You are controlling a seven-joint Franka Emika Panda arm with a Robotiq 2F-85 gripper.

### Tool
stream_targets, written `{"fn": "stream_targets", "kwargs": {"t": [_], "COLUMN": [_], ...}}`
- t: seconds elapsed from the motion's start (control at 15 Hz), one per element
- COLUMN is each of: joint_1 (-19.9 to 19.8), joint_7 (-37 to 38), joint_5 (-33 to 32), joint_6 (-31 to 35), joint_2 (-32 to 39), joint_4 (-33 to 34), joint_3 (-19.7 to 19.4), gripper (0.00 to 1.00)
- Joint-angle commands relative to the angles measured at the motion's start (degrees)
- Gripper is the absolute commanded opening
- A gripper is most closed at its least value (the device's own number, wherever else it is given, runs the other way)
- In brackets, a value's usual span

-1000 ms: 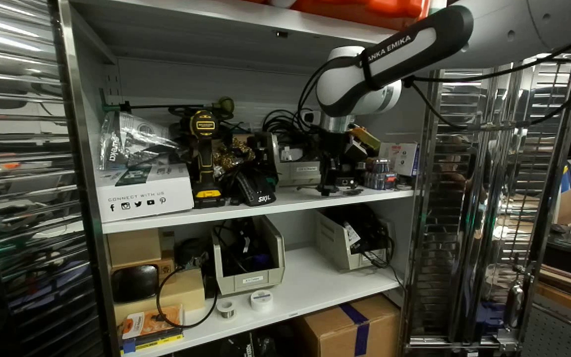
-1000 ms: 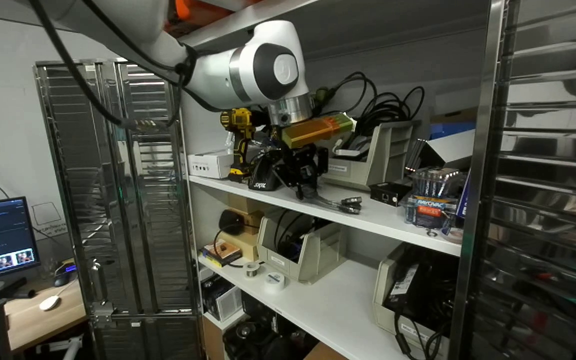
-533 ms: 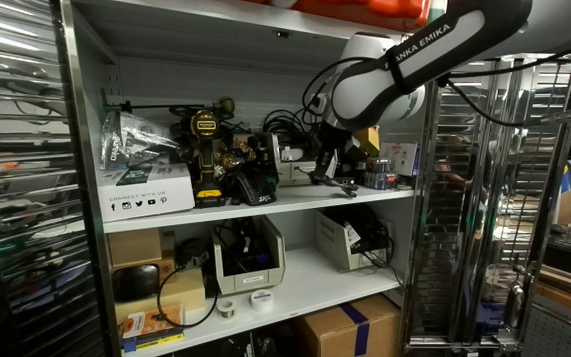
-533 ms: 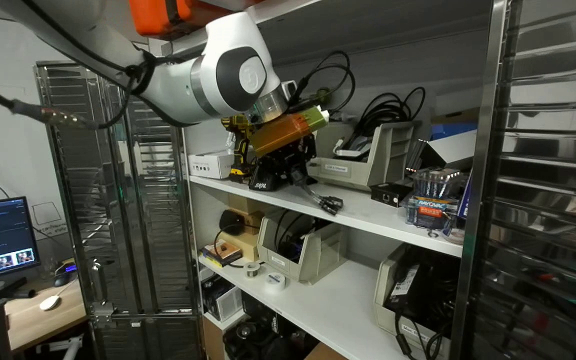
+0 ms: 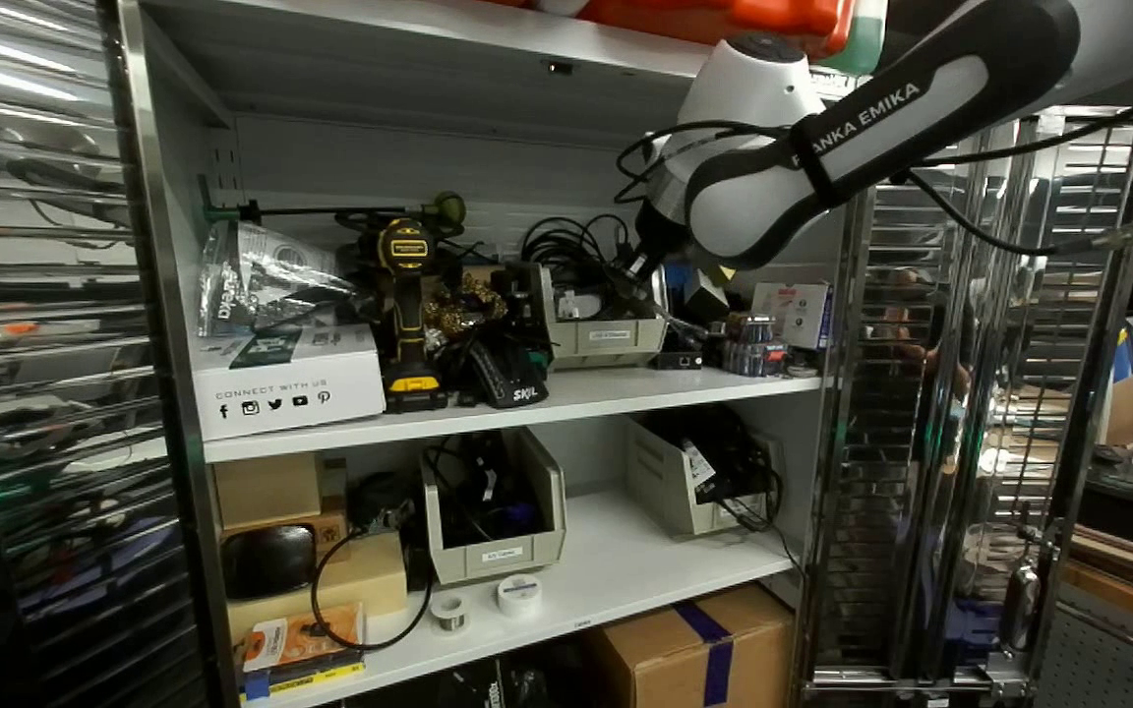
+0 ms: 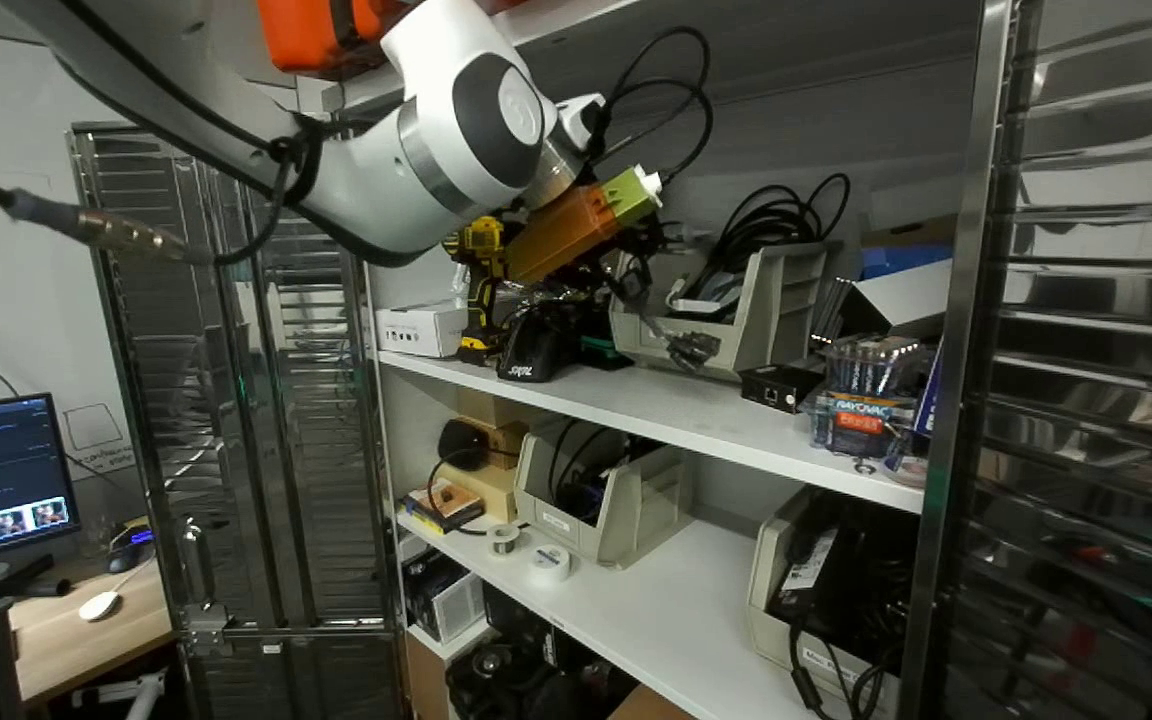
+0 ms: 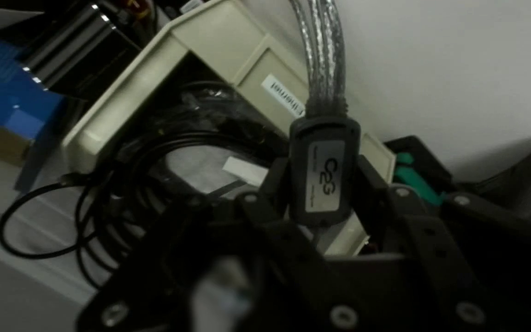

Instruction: Pick the cable and put it in the box

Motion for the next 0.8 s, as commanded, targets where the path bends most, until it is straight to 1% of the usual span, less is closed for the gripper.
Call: {"fn": "stream_targets", "kwargs": {"t": [0.0,0.27,0.47,0.6,0.73], "joint_1": [2.5,4.7,6.2,6.6,6.7], "joint_7": [14.3,32.7,46.3,52.6,56.9], "joint_5": [-10.5,-24.9,-33.8,-37.2,-38.7], "joint_6": [1.9,3.0,4.2,4.5,4.5], "joint_2": [2.1,6.8,12.7,16.7,20.5], "joint_4": [7.5,16.5,23.9,28.7,33.1], "joint_3": [-2.9,-5.8,-8.5,-9.9,-10.7], "gripper": [0.20,0.19,0.18,0.18,0.18]}}
